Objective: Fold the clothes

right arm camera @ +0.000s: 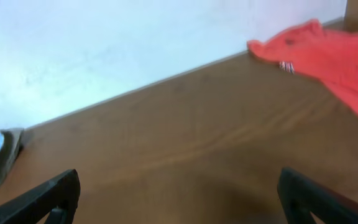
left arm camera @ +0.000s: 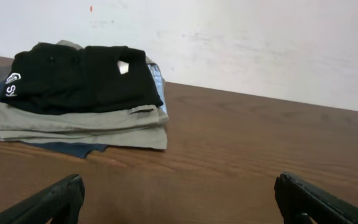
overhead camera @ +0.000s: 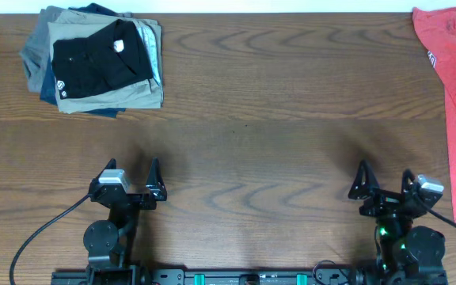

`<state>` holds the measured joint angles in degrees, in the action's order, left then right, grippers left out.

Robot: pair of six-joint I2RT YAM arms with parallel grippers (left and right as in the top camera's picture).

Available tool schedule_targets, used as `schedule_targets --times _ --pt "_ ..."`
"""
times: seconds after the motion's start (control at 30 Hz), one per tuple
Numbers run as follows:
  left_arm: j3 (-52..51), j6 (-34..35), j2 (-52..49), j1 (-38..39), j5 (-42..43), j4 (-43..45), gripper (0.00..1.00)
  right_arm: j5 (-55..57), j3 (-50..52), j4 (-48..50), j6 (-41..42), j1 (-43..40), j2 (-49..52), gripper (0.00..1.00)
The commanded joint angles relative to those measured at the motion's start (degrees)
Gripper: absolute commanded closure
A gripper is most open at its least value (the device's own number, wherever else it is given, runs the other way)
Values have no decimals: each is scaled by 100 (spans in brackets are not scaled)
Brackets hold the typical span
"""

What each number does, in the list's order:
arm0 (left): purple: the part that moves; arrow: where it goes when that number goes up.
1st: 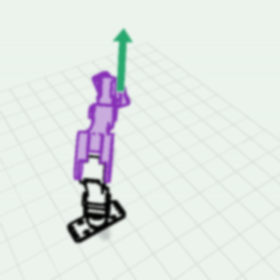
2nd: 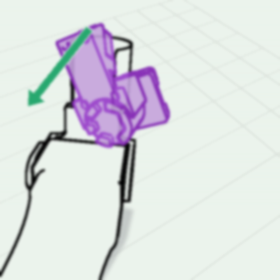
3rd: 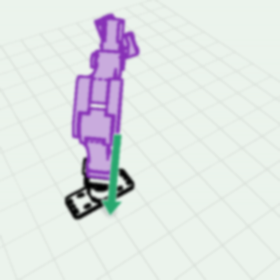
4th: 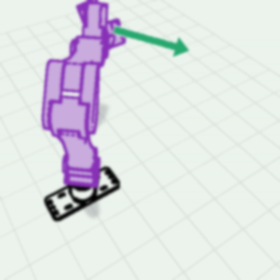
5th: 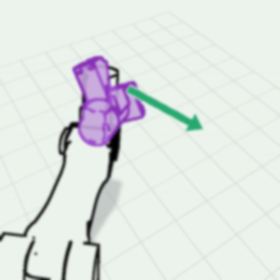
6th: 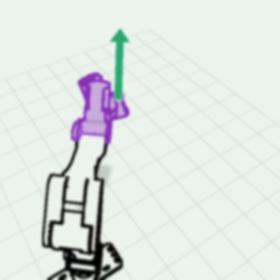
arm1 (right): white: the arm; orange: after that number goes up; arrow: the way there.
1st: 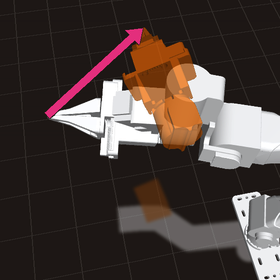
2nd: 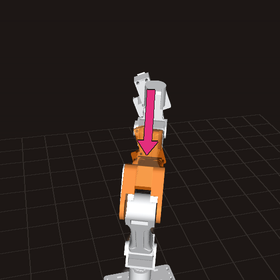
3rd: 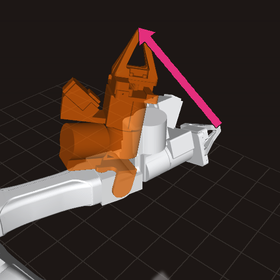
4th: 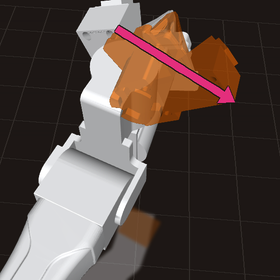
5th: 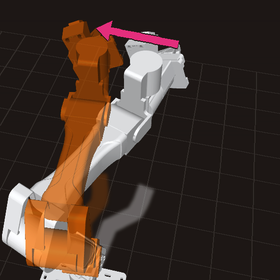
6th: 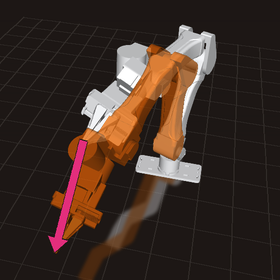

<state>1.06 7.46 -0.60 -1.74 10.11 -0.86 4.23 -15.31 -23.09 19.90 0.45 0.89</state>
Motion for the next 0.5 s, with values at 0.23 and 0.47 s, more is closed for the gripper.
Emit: schedule_targets --times 0.23,0.47 --pt "-83 -35 37 -24 59 -210 2 -63 1110 1823 -315 74 -57 1" --pt "-83 -35 37 -24 59 -210 2 -420 1499 2118 -1082 74 -59 1"
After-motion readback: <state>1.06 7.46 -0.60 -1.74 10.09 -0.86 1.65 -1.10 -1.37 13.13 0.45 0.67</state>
